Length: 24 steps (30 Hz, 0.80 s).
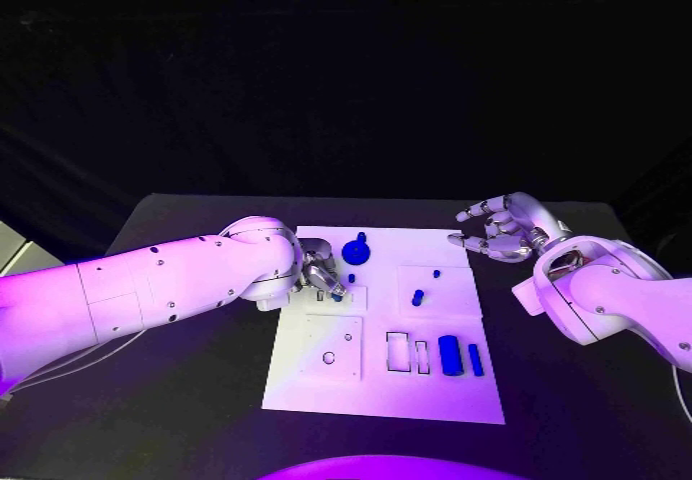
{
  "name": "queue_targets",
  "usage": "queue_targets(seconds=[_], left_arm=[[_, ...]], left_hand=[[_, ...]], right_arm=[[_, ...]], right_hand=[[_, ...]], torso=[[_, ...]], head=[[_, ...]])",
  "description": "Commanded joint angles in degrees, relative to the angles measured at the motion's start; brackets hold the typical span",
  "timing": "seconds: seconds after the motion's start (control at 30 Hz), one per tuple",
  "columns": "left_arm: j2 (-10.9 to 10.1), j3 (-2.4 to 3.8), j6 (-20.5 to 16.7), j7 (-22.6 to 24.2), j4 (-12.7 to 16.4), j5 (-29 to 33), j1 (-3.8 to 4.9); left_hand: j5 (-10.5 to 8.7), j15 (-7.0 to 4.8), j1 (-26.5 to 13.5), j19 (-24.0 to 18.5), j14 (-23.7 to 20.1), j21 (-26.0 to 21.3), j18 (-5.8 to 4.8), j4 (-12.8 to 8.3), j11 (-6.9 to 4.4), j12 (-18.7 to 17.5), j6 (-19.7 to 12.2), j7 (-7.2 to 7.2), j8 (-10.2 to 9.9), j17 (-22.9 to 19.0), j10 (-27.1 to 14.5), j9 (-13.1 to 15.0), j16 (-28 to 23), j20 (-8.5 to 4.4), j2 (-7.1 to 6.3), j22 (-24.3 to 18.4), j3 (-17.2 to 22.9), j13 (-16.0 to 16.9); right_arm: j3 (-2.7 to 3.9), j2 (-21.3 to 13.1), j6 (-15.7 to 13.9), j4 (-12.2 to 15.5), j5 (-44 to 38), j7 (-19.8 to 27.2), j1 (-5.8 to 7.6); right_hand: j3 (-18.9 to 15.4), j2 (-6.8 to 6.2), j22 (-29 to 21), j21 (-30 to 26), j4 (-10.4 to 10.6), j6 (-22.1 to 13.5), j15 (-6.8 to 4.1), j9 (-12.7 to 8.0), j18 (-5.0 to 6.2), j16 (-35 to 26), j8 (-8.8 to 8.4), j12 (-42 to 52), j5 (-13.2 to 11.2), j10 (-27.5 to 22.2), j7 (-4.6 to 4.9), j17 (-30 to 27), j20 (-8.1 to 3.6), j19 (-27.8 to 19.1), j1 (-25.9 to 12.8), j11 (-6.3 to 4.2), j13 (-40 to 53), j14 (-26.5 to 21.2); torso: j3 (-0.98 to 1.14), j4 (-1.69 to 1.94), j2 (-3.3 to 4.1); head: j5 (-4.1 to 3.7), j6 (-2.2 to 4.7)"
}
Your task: Assemble the parts on the task board
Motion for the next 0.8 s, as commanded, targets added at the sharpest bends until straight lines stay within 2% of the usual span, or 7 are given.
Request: queue_targets(seconds=[0.03,0.37,0.67,0.8], left_arm=[[0.34,-0.42,2.27,0.28,0.26,0.25,-0.6],[0.19,-0.42,2.02,0.33,0.06,-0.13,-0.6],[0.12,-0.42,1.78,0.36,-0.14,-0.25,-0.6],[0.12,-0.42,1.88,0.38,-0.09,-0.23,-0.6]], left_hand=[[-0.32,-0.45,-0.16,0.47,5.85,0.35,-1.19,-8.99,-0.17,0.42,1.34,-0.72,0.07,14.12,0.79,-0.04,0.42,-0.25,0.74,0.22,8.14,0.57],[-0.74,-0.58,-0.85,0.61,5.88,0.36,-1.25,-8.19,-0.35,0.43,1.94,-1.0,-0.31,14.22,1.25,-0.37,0.46,-0.39,0.79,0.41,5.61,1.1],[-0.76,-0.6,-0.91,0.66,5.93,0.38,-1.26,-8.04,-0.38,0.52,2.06,-1.05,-0.35,14.41,1.36,-0.42,0.53,-0.42,0.9,0.47,5.29,1.31],[-0.88,-0.66,-1.6,0.87,6.0,0.48,-1.34,-7.14,-0.49,0.55,2.5,-1.22,-0.59,14.65,1.61,-0.65,0.62,-0.49,0.87,0.81,3.61,1.63]], right_arm=[[0.01,-0.06,0.33,0.15,-0.19,0.53,-0.03],[0.01,-0.21,0.24,0.27,-0.19,0.52,-0.03],[0.01,-0.28,0.19,0.3,-0.19,0.51,-0.03],[0.01,-0.31,0.14,0.3,-0.19,0.52,-0.03]], right_hand=[[0.33,0.05,14.73,-0.37,-0.07,-0.49,-0.38,-0.09,-0.6,-0.33,0.4,-0.02,0.14,0.09,-0.08,11.17,-0.58,5.58,-0.34,-0.2,3.2,5.16],[0.34,0.06,14.75,-0.32,-0.07,-0.53,-0.38,-0.11,-0.61,-0.31,0.41,0.03,0.21,0.14,-0.08,11.2,-0.59,5.61,-0.39,-0.2,3.24,5.17],[0.35,0.07,14.71,-0.41,-0.06,-0.57,-0.38,-0.14,-0.59,-0.33,0.44,-0.05,0.26,0.08,-0.07,11.18,-0.59,5.57,-0.5,-0.19,3.16,5.16],[0.35,0.07,14.71,-0.41,-0.06,-0.57,-0.38,-0.14,-0.59,-0.33,0.44,-0.05,0.26,0.08,-0.07,11.18,-0.59,5.57,-0.5,-0.19,3.16,5.16]], torso=[[0.03,0.02,0.02],[0.06,0.01,0.01],[0.03,-0.02,0.0],[0.02,-0.01,0.01]], head=[[-0.04,0.01],[0.03,0.04],[0.04,0.0],[0.01,0.0]])
